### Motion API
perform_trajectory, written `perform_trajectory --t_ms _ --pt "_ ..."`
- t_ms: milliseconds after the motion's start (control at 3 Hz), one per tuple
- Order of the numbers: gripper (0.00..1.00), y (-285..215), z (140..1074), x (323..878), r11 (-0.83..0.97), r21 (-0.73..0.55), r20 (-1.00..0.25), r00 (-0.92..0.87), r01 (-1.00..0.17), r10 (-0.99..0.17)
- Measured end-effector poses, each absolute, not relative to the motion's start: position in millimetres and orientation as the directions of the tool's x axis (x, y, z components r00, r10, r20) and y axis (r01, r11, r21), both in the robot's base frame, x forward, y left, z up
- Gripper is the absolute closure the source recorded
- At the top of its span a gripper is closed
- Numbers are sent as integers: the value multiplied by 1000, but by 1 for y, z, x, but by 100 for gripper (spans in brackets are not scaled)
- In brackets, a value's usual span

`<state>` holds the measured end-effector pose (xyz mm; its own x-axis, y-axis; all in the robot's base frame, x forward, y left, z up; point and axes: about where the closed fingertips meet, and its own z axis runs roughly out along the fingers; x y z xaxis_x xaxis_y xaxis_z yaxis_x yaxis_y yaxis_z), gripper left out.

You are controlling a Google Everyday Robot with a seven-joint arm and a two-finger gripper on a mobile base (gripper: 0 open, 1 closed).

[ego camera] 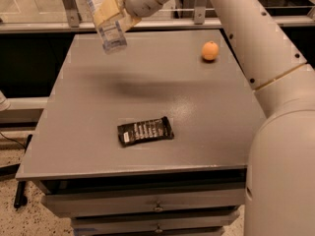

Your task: Place blue plastic bottle upright

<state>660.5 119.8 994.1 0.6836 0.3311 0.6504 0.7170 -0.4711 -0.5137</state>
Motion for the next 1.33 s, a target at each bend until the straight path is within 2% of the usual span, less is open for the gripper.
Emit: perform_trajectory --t_ms 333,667,1333 --pt "100 108 989 645 -418 -384 720 551 823 423" --pt "100 105 986 645 -393 -340 739 501 854 450" --pt "100 105 985 651 -280 -319 830 409 906 379"
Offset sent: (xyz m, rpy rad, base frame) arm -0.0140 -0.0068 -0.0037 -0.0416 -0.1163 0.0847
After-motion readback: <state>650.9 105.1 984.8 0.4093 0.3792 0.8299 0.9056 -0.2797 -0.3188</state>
